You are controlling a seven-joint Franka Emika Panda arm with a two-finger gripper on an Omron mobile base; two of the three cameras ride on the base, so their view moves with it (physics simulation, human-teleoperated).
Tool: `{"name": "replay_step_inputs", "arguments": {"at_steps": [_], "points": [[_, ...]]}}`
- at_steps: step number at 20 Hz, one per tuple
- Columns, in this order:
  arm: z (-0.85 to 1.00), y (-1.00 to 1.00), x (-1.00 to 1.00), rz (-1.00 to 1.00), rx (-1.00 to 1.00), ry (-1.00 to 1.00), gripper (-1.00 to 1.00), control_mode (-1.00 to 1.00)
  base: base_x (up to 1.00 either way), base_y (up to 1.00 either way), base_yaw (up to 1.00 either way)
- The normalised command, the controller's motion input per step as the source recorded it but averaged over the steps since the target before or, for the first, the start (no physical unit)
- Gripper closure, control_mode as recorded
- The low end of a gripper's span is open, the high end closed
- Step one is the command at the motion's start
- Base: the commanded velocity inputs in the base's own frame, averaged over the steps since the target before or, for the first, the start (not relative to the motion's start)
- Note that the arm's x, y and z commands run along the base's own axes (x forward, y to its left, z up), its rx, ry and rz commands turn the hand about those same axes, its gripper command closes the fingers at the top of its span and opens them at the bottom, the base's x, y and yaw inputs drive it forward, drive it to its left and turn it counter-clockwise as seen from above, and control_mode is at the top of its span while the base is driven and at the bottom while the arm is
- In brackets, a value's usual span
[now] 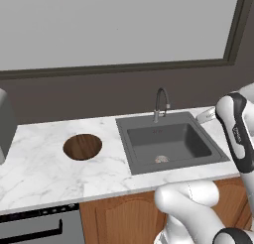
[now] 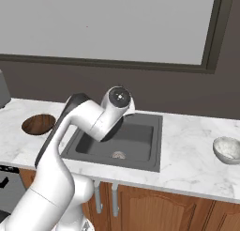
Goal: Rinse each bowl for a few seconds and place them down in the sink or on the counter.
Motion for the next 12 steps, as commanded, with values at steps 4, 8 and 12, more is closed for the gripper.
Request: {"name": "replay_step_inputs", "arguments": {"at_steps": [4, 8, 12], "points": [[-0.21, -0.02, 0.31, 0.08, 0.04, -0.05, -1.00, -1.00, 0.00, 0.00, 0.00], [-0.22, -0.07, 0.22, 0.05, 0.02, -0.09, -1.00, -1.00, 0.00, 0.00, 0.00], [-0.18, -0.13, 0.23, 0.04, 0.02, -0.10, -1.00, -1.00, 0.00, 0.00, 0.00]]}}
